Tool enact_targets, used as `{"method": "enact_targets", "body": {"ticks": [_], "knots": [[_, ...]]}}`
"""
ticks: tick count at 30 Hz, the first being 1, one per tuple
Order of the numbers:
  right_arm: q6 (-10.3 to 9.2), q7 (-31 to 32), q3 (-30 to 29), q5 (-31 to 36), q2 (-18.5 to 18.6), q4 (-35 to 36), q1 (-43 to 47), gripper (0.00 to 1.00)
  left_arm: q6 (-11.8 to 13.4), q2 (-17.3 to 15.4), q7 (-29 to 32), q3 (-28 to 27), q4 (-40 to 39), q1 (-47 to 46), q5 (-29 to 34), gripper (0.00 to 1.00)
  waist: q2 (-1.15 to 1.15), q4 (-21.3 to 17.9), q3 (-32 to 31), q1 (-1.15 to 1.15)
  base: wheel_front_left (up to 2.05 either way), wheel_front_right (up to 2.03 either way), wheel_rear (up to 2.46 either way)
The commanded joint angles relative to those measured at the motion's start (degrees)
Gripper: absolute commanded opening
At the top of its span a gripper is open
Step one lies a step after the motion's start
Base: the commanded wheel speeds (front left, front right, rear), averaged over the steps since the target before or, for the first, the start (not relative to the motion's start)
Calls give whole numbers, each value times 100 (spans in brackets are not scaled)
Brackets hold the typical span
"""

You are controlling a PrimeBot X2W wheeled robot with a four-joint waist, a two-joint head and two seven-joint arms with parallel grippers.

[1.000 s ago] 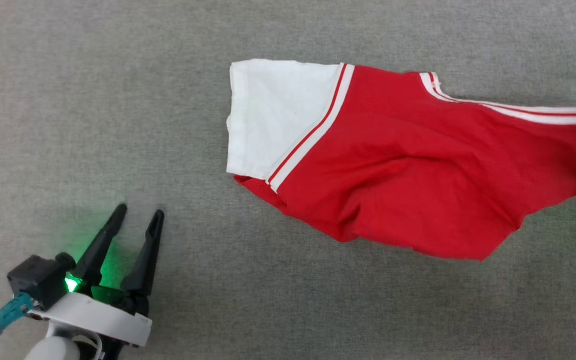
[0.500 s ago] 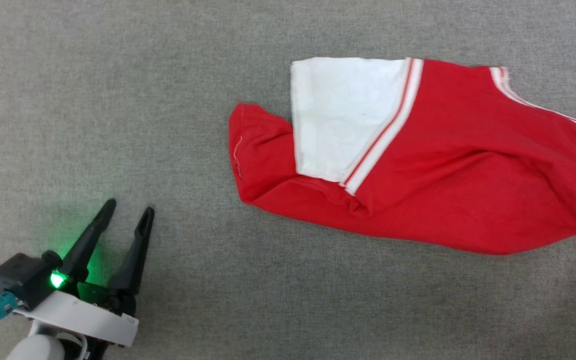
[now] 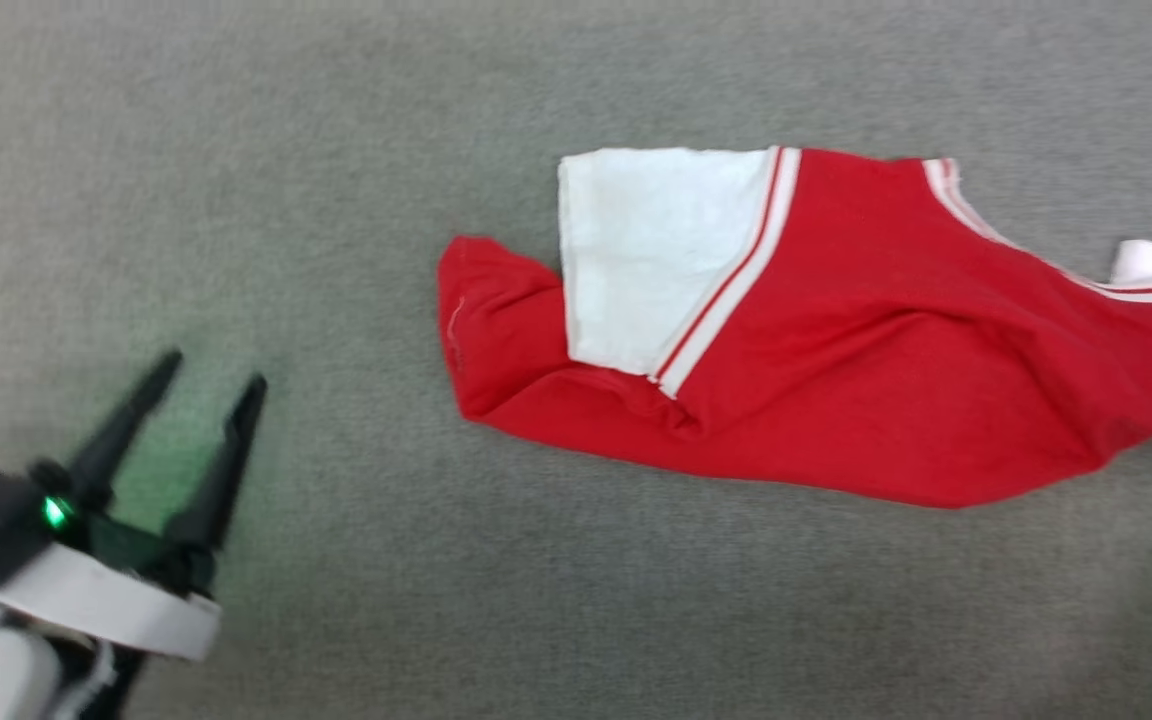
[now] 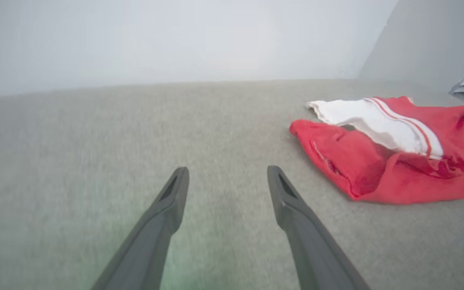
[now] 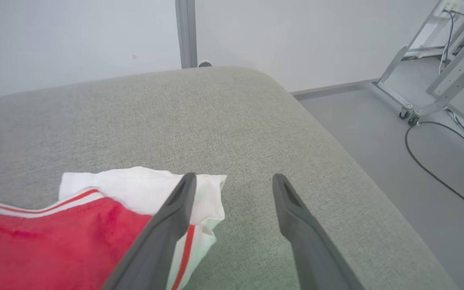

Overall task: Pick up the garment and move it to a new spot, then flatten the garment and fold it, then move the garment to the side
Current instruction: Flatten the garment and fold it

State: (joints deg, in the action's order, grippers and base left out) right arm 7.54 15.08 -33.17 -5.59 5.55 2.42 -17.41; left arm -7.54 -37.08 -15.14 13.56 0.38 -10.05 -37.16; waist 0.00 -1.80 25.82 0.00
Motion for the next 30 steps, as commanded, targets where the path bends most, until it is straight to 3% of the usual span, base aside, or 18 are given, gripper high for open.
{"method": "enact_targets", "body": {"ticks": [1,6,10,12,15,18,22,27,30], "knots": [[-10,-184,92,-32,14,89,185,100,11,-155,3,32,-75,-141,66,100,0,-208,-179,0,0,0,0],[-9,-1088,915,-387,-69,621,904,100,11,-987,3,390,-387,-723,-144,100,0,-580,-256,0,0,0,0],[-10,-1727,1841,-552,-169,948,1337,100,11,-1875,43,1270,-477,-1344,-664,100,0,-907,-217,0,0,0,0],[-10,-1974,2288,-520,-208,1017,1477,100,11,-2230,266,1814,-580,-1816,-1015,100,0,-1053,-177,0,0,0,0],[-9,-2271,2886,-471,-255,1099,1598,100,11,-2536,1081,2645,-648,-2587,-1814,100,0,-1268,-97,0,0,0,0],[-10,-2476,3323,-530,-268,1164,1643,100,10,-2587,2283,3238,-458,-3363,-2784,100,0,-1489,17,0,0,0,0],[-9,-2628,3725,-662,-273,1263,1649,100,10,-2470,3770,3568,111,-4189,-3921,100,0,-1770,213,0,0,0,0],[-10,-2738,4089,-623,-274,1364,1639,100,10,-2423,4775,3521,823,-4944,-4634,100,0,-2114,495,0,0,0,0],[-10,-2799,4244,-593,-275,1408,1658,100,10,-2438,5239,3594,1134,-5203,-4737,100,0,-2253,604,0,0,0,0]]}}
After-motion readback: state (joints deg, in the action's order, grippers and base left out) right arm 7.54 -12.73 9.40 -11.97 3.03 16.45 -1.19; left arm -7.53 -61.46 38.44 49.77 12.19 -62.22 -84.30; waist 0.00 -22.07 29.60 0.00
